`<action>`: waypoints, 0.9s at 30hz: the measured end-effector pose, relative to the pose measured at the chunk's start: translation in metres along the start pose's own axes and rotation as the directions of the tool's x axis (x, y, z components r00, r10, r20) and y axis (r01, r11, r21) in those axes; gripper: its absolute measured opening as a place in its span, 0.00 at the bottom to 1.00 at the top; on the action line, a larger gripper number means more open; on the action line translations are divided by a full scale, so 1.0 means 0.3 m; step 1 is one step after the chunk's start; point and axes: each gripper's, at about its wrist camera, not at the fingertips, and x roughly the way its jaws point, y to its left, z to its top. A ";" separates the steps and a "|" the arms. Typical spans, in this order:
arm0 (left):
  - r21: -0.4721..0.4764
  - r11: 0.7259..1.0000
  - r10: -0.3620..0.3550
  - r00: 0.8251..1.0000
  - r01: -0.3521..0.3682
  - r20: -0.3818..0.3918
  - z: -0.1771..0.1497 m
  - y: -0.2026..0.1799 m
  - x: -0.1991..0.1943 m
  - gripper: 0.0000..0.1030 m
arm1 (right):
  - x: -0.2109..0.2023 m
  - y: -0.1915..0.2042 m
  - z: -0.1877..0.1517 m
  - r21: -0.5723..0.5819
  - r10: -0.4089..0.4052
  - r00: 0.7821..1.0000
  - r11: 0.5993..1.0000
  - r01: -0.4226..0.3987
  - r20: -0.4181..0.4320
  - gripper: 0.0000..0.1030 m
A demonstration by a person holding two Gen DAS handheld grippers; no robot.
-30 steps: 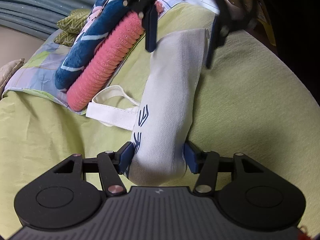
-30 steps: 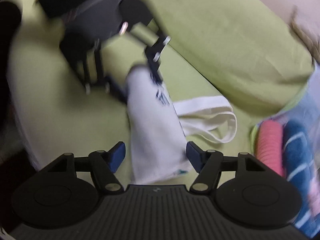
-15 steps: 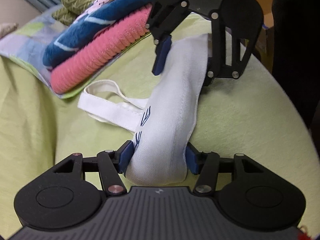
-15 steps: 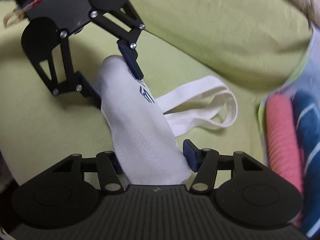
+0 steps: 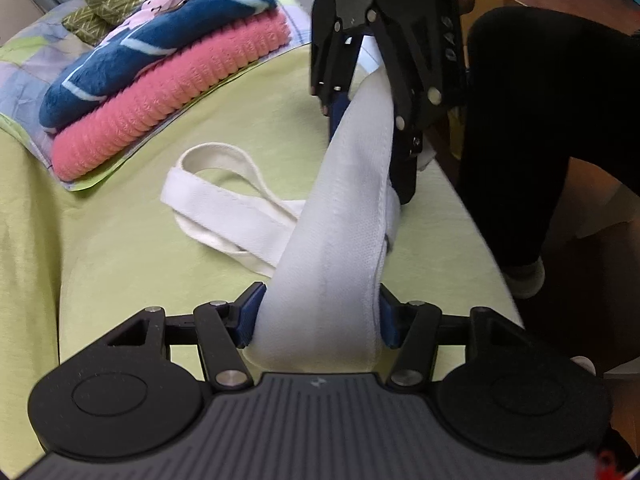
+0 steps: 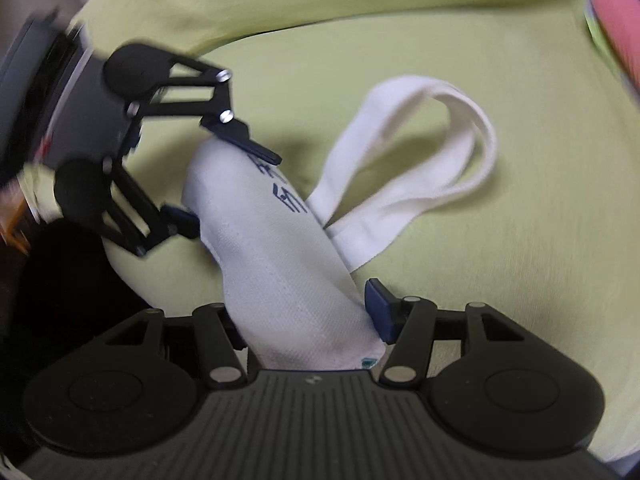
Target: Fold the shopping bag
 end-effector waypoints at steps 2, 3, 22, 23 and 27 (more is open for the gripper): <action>0.000 1.000 -0.006 1.000 0.006 -0.004 0.008 0.015 0.012 0.61 | 0.003 -0.050 0.011 0.080 0.050 0.999 0.996 -0.049 -0.015 0.52; 0.006 1.000 -0.002 1.000 0.002 -0.004 0.010 0.019 0.016 0.62 | 0.007 -0.071 0.015 0.113 0.073 0.997 0.991 -0.070 -0.022 0.52; 0.033 0.986 0.166 0.986 -0.166 0.018 0.064 0.023 -0.053 0.30 | 0.057 -0.299 0.034 0.531 0.269 0.963 0.817 -0.224 -0.007 0.50; 0.024 0.986 0.166 0.986 -0.166 0.015 0.066 0.031 -0.042 0.30 | 0.052 -0.308 0.035 0.556 0.266 0.964 0.801 -0.223 0.003 0.50; 0.049 0.984 0.170 0.986 -0.169 -0.002 0.064 0.035 -0.020 0.26 | 0.029 -0.305 0.010 0.617 0.228 0.972 0.757 -0.218 0.063 0.53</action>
